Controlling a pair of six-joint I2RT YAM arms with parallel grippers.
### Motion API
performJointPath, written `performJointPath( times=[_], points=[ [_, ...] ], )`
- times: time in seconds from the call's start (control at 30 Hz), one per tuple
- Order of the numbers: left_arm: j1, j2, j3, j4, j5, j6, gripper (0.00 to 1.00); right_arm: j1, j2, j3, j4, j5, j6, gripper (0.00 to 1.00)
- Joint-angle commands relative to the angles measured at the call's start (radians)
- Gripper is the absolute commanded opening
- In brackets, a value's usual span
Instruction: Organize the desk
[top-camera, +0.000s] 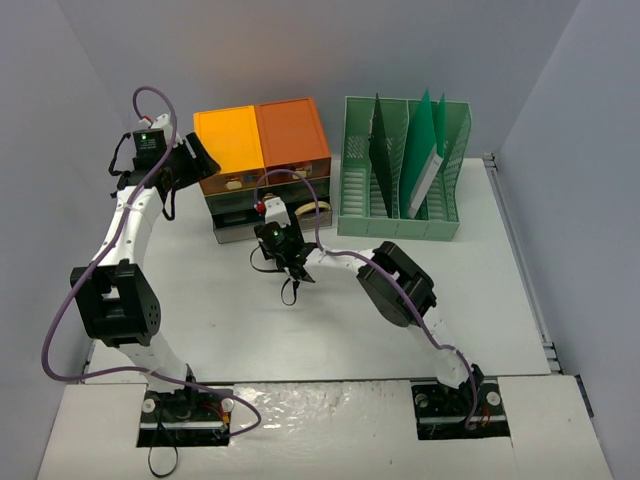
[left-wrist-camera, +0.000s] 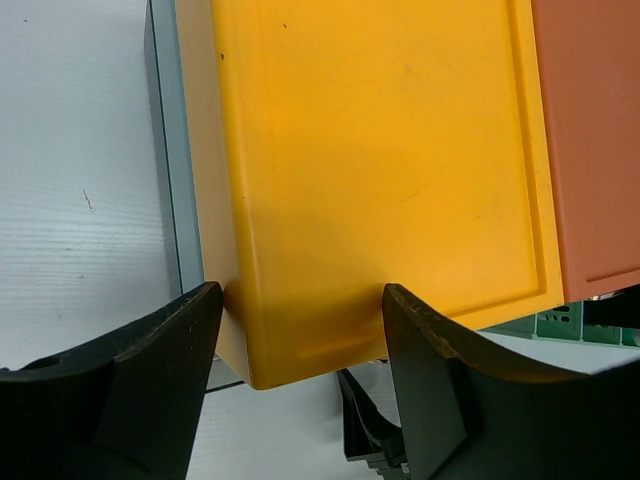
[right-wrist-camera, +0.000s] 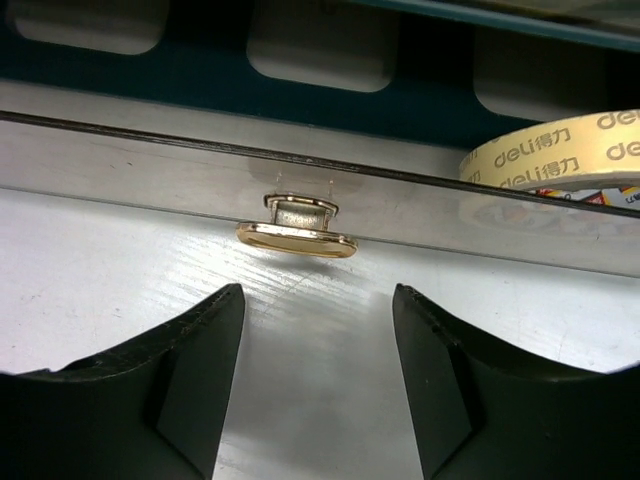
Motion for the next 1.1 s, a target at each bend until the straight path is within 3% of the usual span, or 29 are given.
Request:
performJointPath(
  times=[0.0,0.43,0.6,1.07],
  points=[
    [-0.018,0.076,-0.072,-0.239,-0.062,0.085,0.60,0.002,-0.106,-0.013,0.187,0.042,-0.059,0.57],
    [-0.019,0.084,-0.072,-0.236,-0.069,0.088,0.60,-0.024,-0.036,0.107,0.234,0.015,-0.097,0.51],
    [-0.019,0.088,-0.069,-0.242,-0.075,0.090,0.60,-0.035,0.000,0.141,0.225,-0.002,-0.082,0.42],
    [-0.019,0.091,-0.068,-0.242,-0.079,0.091,0.60,-0.036,0.040,0.186,0.157,-0.049,-0.042,0.44]
  ],
)
